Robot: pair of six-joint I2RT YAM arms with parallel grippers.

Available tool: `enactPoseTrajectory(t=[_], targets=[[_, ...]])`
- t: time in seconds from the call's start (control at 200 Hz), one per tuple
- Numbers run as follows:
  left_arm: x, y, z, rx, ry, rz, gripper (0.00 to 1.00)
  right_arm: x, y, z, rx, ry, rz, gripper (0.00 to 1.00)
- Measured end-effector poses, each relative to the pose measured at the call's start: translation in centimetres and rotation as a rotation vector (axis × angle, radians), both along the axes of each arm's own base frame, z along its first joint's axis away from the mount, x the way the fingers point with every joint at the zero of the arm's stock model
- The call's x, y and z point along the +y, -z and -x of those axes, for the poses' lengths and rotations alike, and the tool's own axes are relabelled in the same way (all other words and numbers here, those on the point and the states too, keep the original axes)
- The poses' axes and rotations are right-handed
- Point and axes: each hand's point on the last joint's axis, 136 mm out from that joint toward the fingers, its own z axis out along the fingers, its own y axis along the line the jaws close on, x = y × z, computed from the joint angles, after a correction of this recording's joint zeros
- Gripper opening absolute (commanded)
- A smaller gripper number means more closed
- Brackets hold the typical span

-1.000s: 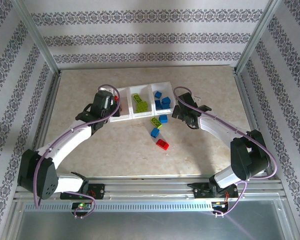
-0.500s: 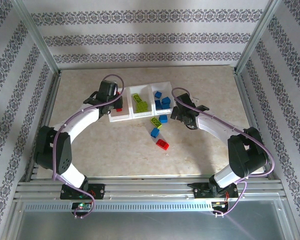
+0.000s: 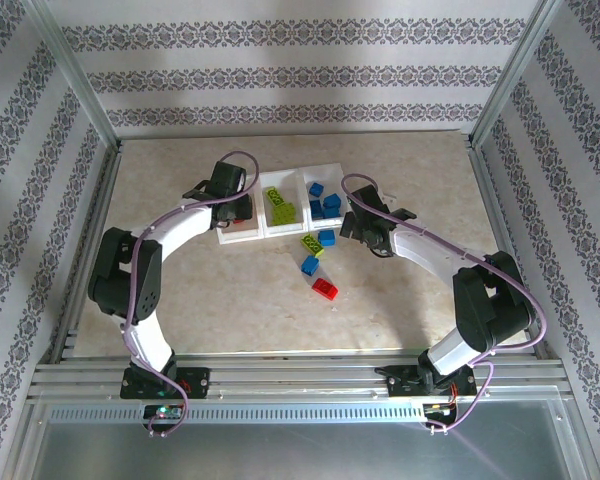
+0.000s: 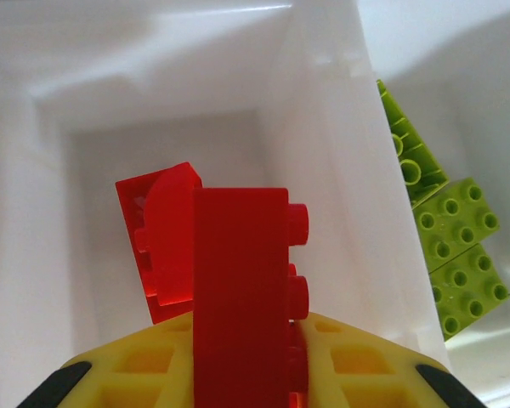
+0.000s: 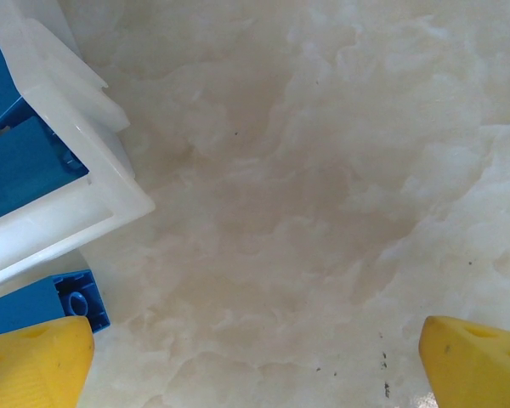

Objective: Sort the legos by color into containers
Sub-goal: Place the lego in the container.

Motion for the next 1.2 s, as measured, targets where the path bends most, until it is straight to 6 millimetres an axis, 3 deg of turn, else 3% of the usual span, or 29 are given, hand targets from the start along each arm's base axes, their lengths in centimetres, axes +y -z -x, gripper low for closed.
enactPoseTrajectory(t=[0.52, 0.8, 1.059, 1.204], targets=[[-0.2, 1.9, -0.5, 0.039, 0.003, -0.008, 0.24, 0.0, 0.0, 0.0, 0.000, 0.004, -0.002, 0.98], [-0.6, 1.5, -1.5, 0.024, 0.007, -0.001, 0.28, 0.0, 0.4, 0.0, 0.010, 0.003, 0.002, 0.98], [-1.2, 1.8, -2.5, 0.026, 0.024, 0.001, 0.45, 0.3, 0.6, 0.1, 0.016, -0.006, 0.000, 0.98], [-1.0, 1.9, -2.7, 0.028, 0.018, -0.010, 0.46, 0.5, 0.4, -0.1, 0.012, -0.007, -0.005, 0.98]])
